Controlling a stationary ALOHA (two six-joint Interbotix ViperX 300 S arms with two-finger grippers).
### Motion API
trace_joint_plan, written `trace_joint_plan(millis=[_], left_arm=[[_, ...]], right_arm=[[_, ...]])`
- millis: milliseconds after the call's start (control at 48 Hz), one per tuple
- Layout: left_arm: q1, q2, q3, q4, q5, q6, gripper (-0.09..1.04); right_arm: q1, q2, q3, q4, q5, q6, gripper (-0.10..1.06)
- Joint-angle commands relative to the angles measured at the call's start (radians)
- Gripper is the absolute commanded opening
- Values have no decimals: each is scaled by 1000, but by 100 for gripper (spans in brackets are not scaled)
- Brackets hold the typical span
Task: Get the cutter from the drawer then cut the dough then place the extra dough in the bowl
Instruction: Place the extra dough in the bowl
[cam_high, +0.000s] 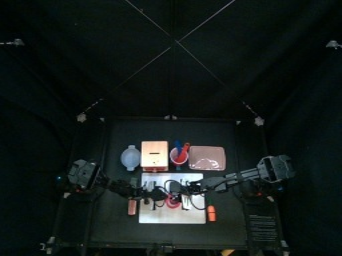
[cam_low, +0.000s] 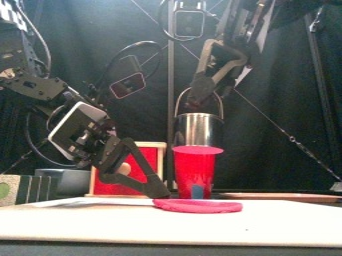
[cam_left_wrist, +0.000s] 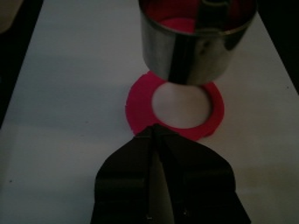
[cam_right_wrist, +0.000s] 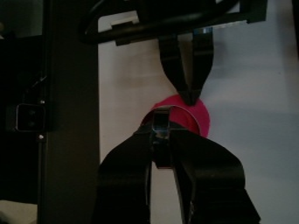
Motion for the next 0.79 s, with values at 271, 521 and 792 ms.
trace_joint_plan(millis=[271,521,792], left_arm=[[6,-64,41,-31,20,0,54],[46,-121,29,-29,21,2,54],[57,-132,15,-17,21,3,55]], right_arm=[[-35,-130,166,-44,20,34,51],[-29,-87,175,-37,54,63,52],[-29,-80,160,-25,49,64,77]])
